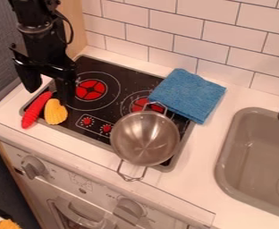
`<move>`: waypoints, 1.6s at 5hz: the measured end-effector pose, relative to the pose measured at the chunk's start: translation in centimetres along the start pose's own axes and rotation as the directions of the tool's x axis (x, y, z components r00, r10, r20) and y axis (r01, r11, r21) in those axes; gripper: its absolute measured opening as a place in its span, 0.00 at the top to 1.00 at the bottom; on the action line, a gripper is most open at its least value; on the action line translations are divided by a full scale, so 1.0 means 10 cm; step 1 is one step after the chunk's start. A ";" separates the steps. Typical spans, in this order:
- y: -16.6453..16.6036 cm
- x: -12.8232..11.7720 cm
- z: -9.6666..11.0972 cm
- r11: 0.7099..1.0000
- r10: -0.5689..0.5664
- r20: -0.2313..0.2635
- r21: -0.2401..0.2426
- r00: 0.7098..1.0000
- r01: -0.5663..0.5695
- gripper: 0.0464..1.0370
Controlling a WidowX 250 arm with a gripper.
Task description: Moved the cloth to the left burner
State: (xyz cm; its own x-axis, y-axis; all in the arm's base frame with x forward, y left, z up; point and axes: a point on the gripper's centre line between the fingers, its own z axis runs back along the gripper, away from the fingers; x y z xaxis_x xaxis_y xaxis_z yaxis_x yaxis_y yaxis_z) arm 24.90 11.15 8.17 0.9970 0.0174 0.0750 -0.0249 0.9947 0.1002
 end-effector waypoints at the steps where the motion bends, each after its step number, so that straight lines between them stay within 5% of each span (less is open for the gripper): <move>1: -0.04 -0.01 -0.08 1.000 0.001 -0.029 -0.012 1.000 -0.001 0.04; 4: -1.24 1.36 -0.15 0.997 -0.031 0.038 -0.069 0.999 0.034 0.04; 6: -1.55 1.51 -0.59 0.998 -0.052 -0.007 -0.042 0.999 0.052 0.04; 8: -1.59 1.49 -0.66 0.997 -0.075 -0.013 -0.011 0.997 0.074 0.04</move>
State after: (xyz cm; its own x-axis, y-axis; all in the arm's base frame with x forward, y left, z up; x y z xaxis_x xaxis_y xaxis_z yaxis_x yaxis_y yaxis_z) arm 40.66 -3.76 1.19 0.9970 -0.0555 0.0546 0.0502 0.9943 0.0942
